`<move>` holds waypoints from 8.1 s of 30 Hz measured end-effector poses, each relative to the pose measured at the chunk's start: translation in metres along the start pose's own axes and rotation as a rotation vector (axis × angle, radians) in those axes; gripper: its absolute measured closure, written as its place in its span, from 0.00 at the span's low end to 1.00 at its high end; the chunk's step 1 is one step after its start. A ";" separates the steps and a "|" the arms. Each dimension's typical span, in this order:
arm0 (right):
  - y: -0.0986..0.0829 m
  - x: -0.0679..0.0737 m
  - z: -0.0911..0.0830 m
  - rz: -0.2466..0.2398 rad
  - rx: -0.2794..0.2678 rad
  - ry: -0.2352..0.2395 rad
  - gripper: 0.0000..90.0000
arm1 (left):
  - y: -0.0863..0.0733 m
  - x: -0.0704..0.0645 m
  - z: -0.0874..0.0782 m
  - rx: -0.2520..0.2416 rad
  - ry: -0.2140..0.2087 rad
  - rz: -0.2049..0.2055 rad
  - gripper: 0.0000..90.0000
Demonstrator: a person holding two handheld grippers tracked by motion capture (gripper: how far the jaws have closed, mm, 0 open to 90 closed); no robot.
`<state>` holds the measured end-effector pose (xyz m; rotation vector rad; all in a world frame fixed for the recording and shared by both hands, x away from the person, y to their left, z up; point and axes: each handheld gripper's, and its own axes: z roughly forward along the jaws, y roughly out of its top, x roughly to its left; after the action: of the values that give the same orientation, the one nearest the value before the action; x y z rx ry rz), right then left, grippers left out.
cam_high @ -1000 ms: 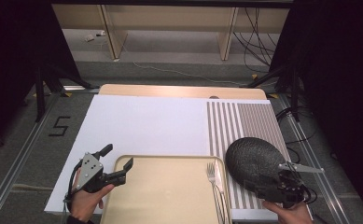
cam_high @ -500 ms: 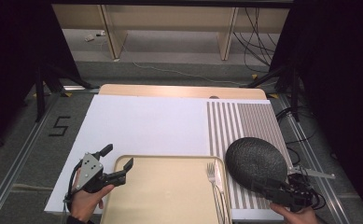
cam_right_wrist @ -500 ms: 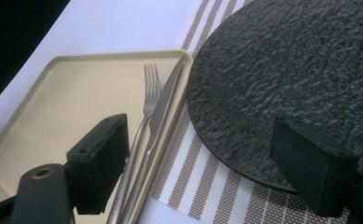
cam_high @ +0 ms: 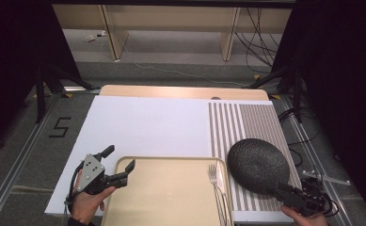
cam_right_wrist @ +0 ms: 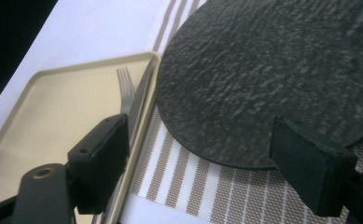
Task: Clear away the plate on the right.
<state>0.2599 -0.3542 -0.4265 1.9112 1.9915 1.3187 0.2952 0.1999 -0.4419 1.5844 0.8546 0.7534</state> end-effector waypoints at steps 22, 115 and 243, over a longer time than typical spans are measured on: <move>-0.010 -0.027 -0.002 0.194 0.067 -0.029 0.26 | -0.001 0.000 -0.001 0.001 0.000 0.003 0.18; -0.036 -0.077 0.043 0.823 -0.156 0.177 0.68 | -0.003 -0.002 0.004 0.020 -0.009 0.020 0.18; -0.047 0.061 0.096 0.588 0.135 0.460 0.95 | -0.002 -0.001 0.002 0.008 -0.007 0.019 0.18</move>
<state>0.2673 -0.2469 -0.4854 2.5811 1.7768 1.9549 0.2959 0.1984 -0.4445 1.6032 0.8400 0.7582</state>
